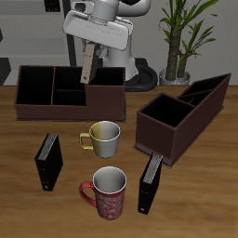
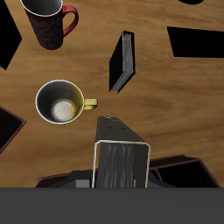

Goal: Place the yellow book into the left desk caddy's back compartment

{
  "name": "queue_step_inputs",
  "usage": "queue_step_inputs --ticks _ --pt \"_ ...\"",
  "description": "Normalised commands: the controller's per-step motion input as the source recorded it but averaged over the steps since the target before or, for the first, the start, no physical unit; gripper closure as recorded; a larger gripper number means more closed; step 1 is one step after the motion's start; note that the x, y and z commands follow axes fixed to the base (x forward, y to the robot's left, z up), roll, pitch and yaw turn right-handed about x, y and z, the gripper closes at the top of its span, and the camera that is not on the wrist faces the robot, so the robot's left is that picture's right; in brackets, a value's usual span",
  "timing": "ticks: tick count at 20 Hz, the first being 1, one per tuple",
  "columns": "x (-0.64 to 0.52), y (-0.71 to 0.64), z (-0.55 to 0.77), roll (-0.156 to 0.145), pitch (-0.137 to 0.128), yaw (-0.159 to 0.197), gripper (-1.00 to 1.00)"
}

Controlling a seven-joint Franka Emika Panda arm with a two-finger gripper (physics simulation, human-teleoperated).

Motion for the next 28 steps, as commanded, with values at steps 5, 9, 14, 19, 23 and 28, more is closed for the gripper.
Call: queue_step_inputs --ticks 5,9,14,19,23,28 --pt "-0.03 0.48 0.08 0.065 0.006 0.023 1.00" --pt "-0.02 0.49 0.04 0.056 0.004 0.025 1.00" --pt "0.01 0.38 -0.07 0.030 0.032 -0.011 1.00" --pt "0.02 0.51 -0.13 0.038 0.055 -0.040 1.00" --pt "-0.07 0.46 -0.01 0.060 -0.003 0.006 1.00" --pt "-0.11 0.33 0.03 0.029 -0.003 -0.022 1.00"
